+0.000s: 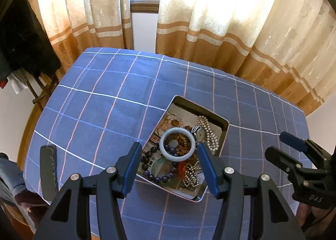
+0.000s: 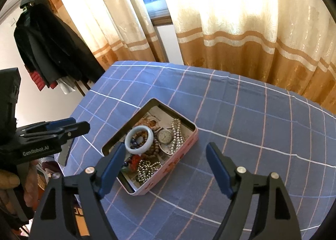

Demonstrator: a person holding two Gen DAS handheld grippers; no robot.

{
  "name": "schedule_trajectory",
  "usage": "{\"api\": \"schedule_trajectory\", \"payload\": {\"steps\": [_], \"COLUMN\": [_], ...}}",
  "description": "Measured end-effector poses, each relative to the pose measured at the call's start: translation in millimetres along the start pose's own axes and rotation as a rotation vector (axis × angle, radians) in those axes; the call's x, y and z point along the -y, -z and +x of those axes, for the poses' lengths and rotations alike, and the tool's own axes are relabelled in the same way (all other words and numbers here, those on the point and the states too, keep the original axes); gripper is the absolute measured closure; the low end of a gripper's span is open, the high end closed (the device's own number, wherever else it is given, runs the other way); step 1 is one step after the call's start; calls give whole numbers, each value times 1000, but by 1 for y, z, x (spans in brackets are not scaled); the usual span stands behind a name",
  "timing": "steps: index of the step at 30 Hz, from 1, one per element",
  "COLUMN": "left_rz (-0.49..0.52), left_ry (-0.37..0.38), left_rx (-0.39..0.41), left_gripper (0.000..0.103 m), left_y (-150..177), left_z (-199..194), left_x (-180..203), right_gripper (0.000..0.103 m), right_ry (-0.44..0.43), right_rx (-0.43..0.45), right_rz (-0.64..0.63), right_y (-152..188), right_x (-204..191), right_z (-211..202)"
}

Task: Organize jewelry

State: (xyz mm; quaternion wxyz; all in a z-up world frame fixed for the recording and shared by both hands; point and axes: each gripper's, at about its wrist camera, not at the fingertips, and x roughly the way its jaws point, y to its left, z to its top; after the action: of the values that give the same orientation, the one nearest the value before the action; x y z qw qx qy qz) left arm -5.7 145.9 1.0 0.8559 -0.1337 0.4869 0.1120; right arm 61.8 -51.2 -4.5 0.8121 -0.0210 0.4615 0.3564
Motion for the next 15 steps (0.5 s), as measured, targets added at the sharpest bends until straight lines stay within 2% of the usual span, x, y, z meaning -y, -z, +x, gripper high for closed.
{"api": "schedule_trajectory", "payload": {"steps": [15], "left_rz": [-12], "left_ry": [-7], "left_rx": [8], "left_gripper": [47], "left_y": [5], "left_z": [-4], "left_x": [2], "right_gripper": [21], "right_ry": [-14], "right_rx": [11], "right_rz": [-10], "right_y": [0], "right_x": [1], "right_z": [-5]}}
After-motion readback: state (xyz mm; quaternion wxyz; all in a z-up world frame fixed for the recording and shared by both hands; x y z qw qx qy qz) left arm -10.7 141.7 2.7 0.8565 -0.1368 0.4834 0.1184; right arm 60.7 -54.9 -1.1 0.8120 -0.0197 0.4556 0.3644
